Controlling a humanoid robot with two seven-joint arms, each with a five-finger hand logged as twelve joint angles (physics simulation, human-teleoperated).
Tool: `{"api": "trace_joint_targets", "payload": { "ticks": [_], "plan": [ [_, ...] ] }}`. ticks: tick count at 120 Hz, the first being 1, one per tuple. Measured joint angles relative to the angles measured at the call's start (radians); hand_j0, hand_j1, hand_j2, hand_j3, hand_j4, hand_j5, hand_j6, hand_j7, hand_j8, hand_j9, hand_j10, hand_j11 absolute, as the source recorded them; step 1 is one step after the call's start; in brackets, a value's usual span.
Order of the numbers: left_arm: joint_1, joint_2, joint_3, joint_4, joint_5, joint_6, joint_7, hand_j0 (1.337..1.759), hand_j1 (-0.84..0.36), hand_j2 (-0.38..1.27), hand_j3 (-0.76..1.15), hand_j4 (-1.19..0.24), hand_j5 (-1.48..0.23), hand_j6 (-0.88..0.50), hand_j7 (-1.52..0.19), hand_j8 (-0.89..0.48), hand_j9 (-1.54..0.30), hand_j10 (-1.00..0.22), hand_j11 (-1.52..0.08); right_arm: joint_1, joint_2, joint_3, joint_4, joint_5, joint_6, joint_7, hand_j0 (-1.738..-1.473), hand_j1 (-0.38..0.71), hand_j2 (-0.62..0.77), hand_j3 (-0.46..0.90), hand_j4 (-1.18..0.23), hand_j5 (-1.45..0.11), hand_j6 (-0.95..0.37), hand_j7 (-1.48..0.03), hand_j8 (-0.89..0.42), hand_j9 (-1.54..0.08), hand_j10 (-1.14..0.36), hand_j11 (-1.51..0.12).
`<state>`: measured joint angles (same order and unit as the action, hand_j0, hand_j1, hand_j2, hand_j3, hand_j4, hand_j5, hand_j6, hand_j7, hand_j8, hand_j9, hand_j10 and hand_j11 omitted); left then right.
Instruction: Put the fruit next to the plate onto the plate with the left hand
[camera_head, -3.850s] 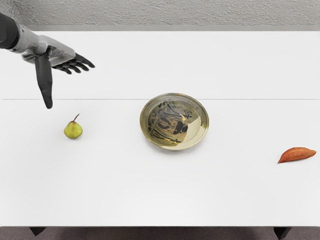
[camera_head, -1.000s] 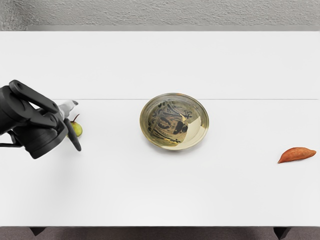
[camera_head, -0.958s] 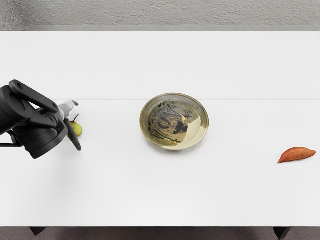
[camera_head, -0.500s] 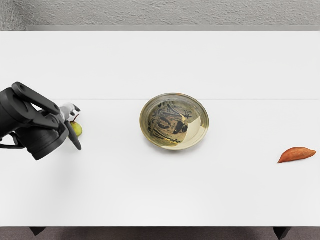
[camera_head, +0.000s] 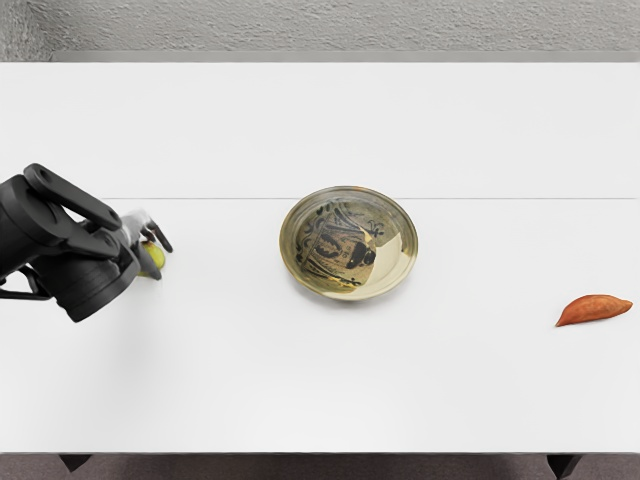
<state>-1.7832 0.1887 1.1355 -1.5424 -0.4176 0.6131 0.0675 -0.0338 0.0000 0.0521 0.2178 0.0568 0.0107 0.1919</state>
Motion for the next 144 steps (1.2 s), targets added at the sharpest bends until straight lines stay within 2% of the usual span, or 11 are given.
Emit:
{"api": "trace_joint_targets", "payload": {
  "ticks": [5, 13, 16, 43, 54, 70, 92, 103, 121, 136, 144],
  "plan": [
    [-0.004, 0.001, 0.0, -0.002, -0.001, 0.0, 0.0, 1.657, -0.45, 0.32, 0.0, -0.76, -0.9, -0.22, -0.58, -0.11, -0.61, -0.54, -0.96, 0.0, 0.0, 0.0, 0.0, 0.0, 0.0, 0.0, -1.658, -0.34, 0.0, 0.0, -0.01, -0.01, -0.01, -0.01, -0.01, -0.01, -0.01, -0.01],
    [-0.009, 0.003, 0.001, -0.006, -0.007, -0.001, 0.0, 1.656, -0.47, 0.31, 0.0, -0.79, -0.96, -0.41, -0.73, -0.33, -0.75, -0.51, -1.02, 0.0, 0.0, 0.0, 0.0, 0.0, 0.0, 0.0, -1.658, -0.34, 0.0, 0.0, -0.01, -0.01, -0.01, -0.01, -0.01, -0.01, -0.01, -0.01],
    [-0.01, 0.003, 0.003, -0.008, -0.01, -0.001, 0.001, 1.655, -0.46, 0.3, 0.0, -0.8, -0.98, -0.4, -0.78, -0.37, -0.8, -0.51, -1.03, 0.0, 0.0, 0.0, 0.0, 0.0, 0.0, 0.0, -1.658, -0.34, 0.0, 0.0, -0.01, -0.01, -0.01, -0.01, -0.01, -0.01, -0.01, -0.01],
    [-0.012, 0.007, 0.012, -0.012, -0.021, -0.004, -0.001, 1.652, -0.42, 0.55, 0.0, -0.84, -1.11, -0.39, -1.04, -0.38, -1.05, -0.67, -1.13, 0.0, 0.0, 0.0, 0.0, 0.0, 0.0, 0.0, -1.658, -0.34, 0.0, 0.0, -0.01, -0.01, -0.01, -0.01, -0.01, -0.01, -0.01, -0.01],
    [-0.027, 0.016, 0.013, -0.013, -0.034, -0.004, -0.002, 1.651, -0.42, 0.53, 0.0, -0.87, -1.14, -0.37, -1.1, -0.34, -1.12, -0.66, -1.16, 0.0, 0.0, 0.0, 0.0, 0.0, 0.0, 0.0, -1.658, -0.34, 0.0, 0.0, -0.01, -0.01, -0.01, -0.01, -0.01, -0.01, -0.01, -0.01],
    [-0.098, 0.057, 0.016, -0.015, -0.054, -0.033, -0.001, 1.649, -0.41, 0.53, 0.0, -0.87, -1.16, -0.33, -1.15, -0.33, -1.16, -0.67, -1.18, 0.0, 0.0, 0.0, 0.0, 0.0, 0.0, 0.0, -1.658, -0.34, 0.0, 0.0, -0.01, -0.01, -0.01, -0.01, -0.01, -0.01, -0.01, -0.01],
    [-0.24, 0.145, 0.001, -0.015, -0.06, -0.252, -0.001, 1.649, -0.34, 0.42, 0.0, -0.91, -1.17, -0.38, -1.17, -0.34, -1.18, -0.71, -1.19, 0.0, 0.0, 0.0, 0.0, 0.0, 0.0, 0.0, -1.658, -0.34, 0.0, 0.0, -0.01, -0.01, -0.01, -0.01, -0.01, -0.01, -0.01, -0.01],
    [-0.281, 0.153, -0.05, -0.014, -0.061, -0.359, -0.001, 1.649, -0.37, 0.46, 0.0, -0.91, -1.17, -0.36, -1.18, -0.33, -1.18, -0.69, -1.2, 0.0, 0.0, 0.0, 0.0, 0.0, 0.0, 0.0, -1.658, -0.34, 0.0, 0.0, -0.01, -0.01, -0.01, -0.01, -0.01, -0.01, -0.01, -0.01],
    [-0.279, 0.139, -0.201, -0.009, -0.057, -0.439, 0.0, 1.65, -0.35, 0.45, 0.0, -0.9, -1.18, -0.36, -1.19, -0.33, -1.19, -0.7, -1.2, 0.0, 0.0, 0.0, 0.0, 0.0, 0.0, 0.0, -1.658, -0.34, 0.0, 0.0, -0.01, -0.01, -0.01, -0.01, -0.01, -0.01, -0.01, -0.01],
    [-0.23, 0.051, -0.339, 0.02, -0.035, -0.451, 0.0, 1.649, -0.36, 0.48, 0.0, -0.92, -1.17, -0.35, -1.2, -0.35, -1.19, -0.69, -1.2, 0.0, 0.0, 0.0, 0.0, 0.0, 0.0, 0.0, -1.658, -0.34, 0.0, 0.0, -0.01, -0.01, -0.01, -0.01, -0.01, -0.01, -0.01, -0.01],
    [-0.19, 0.009, -0.392, 0.063, -0.018, -0.454, -0.001, 1.65, -0.3, 0.4, 0.0, -0.9, -1.19, -0.36, -1.19, -0.37, -1.19, -0.69, -1.2, 0.0, 0.0, 0.0, 0.0, 0.0, 0.0, 0.0, -1.658, -0.34, 0.0, 0.0, -0.01, -0.01, -0.01, -0.01, -0.01, -0.01, -0.01, -0.01]
  ]
}}
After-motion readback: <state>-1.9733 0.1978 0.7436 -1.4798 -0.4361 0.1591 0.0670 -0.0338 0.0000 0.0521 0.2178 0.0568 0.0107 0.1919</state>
